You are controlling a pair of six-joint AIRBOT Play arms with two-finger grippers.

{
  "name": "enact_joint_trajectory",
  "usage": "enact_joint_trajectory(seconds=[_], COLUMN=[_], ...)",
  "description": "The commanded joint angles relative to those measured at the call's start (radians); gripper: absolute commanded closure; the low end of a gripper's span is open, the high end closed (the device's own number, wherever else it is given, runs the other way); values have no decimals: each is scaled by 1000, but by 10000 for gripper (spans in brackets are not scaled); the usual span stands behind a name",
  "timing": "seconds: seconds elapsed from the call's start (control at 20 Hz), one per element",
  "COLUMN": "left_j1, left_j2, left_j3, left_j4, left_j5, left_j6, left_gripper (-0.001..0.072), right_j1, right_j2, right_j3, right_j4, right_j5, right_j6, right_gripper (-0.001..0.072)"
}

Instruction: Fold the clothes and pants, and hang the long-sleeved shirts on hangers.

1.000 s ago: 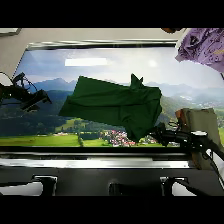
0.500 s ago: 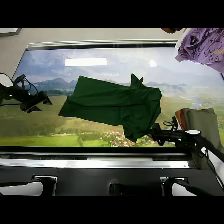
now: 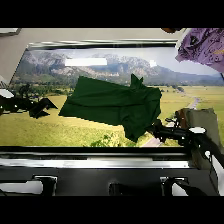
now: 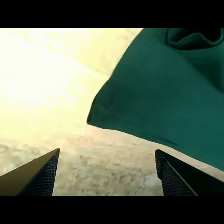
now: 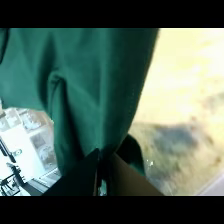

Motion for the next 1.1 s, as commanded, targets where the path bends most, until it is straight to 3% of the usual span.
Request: enact_joint_trajectory(seconds=[0.0, 0.45, 0.7, 0.75, 0.8, 0.95, 1.05], left_j1=[15, -18, -45, -49, -52, -59, -69], left_j2=[-39, -137, -145, -147, -149, -161, -169], left_j3=[-25, -24, -24, -24, -24, -24, -24], left_j4=[-92, -106, -114, -114, -113, -114, -116], left_j5=[25, 36, 109, 115, 119, 121, 116], left_j6=[95, 95, 94, 93, 92, 91, 92], left_gripper=[13, 13, 14, 39, 130, 252, 482], right_j1=[1, 1, 1, 1, 1, 1, 1], right_j2=[26, 86, 126, 130, 134, 141, 150], right_j3=[2, 2, 2, 2, 2, 2, 2], right_j4=[3, 3, 3, 3, 3, 6, 10], right_j5=[27, 20, 23, 23, 23, 25, 24], right_j6=[5, 4, 5, 8, 13, 20, 24], right_gripper=[677, 677, 678, 678, 678, 678, 678])
